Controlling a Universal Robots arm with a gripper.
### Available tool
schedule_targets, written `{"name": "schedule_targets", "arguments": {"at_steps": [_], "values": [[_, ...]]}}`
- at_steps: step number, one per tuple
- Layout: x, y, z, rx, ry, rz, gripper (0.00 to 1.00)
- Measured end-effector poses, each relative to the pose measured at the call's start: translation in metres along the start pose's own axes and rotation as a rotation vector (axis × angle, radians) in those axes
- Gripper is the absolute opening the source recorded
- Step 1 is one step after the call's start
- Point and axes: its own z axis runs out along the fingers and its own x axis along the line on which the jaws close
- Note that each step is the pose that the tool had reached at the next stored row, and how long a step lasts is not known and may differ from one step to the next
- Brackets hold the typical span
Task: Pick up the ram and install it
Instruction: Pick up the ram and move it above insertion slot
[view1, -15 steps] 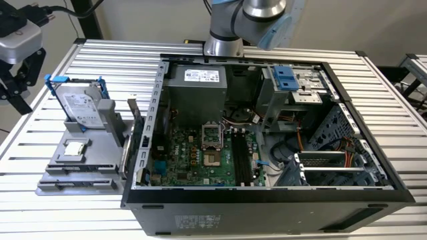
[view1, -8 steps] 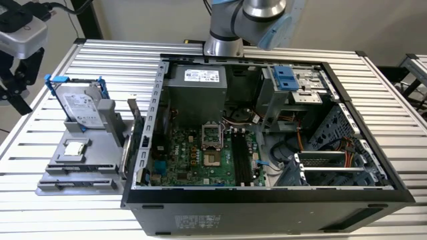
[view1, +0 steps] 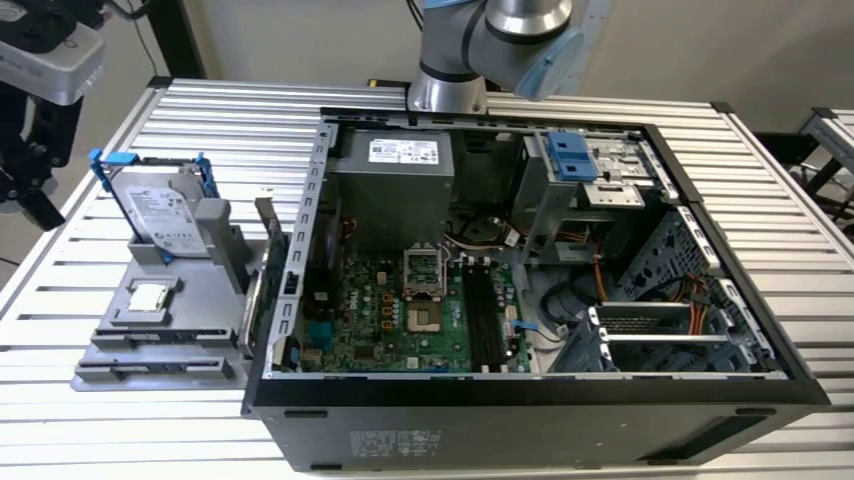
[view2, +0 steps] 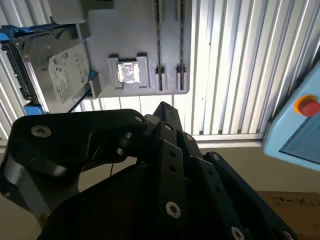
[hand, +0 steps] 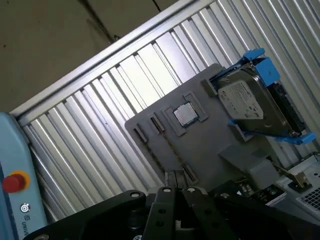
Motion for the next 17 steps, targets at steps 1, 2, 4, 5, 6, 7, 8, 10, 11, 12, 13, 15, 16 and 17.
{"name": "schedule_targets", "arguments": {"at_steps": [1, 2, 4, 5, 6, 7, 8, 10, 11, 12, 13, 15, 16, 17], "values": [[0.0000, 0.0000, 0.0000, 0.0007, 0.0002, -0.018, 0.00], [0.0000, 0.0000, 0.0000, 0.0017, -0.0001, -0.036, 0.00], [-0.0001, 0.0000, -0.0001, 0.0062, -0.0015, -0.072, 0.00], [-0.0001, 0.0000, -0.0001, 0.0094, -0.0031, -0.090, 0.00], [0.0000, 0.0000, 0.0000, 0.0130, -0.0049, -0.106, 0.00], [0.0000, 0.0000, 0.0000, 0.0170, -0.0069, -0.124, 0.00], [0.0000, -0.0001, 0.0000, 0.0202, -0.0084, -0.140, 0.00], [-0.0001, -0.0001, 0.0005, 0.0224, -0.0109, -0.174, 0.00], [0.0000, 0.0000, 0.0011, 0.0212, -0.0129, -0.189, 0.00], [0.0000, -0.0001, 0.0015, 0.0185, -0.0168, -0.203, 0.00], [0.0000, -0.0001, 0.0019, 0.0153, -0.0220, -0.216, 0.00], [0.0000, -0.0001, 0.0027, 0.0084, -0.0338, -0.241, 0.00], [0.0000, -0.0001, 0.0030, 0.0049, -0.0397, -0.254, 0.00], [0.0000, -0.0001, 0.0033, 0.0012, -0.0460, -0.267, 0.00]]}}
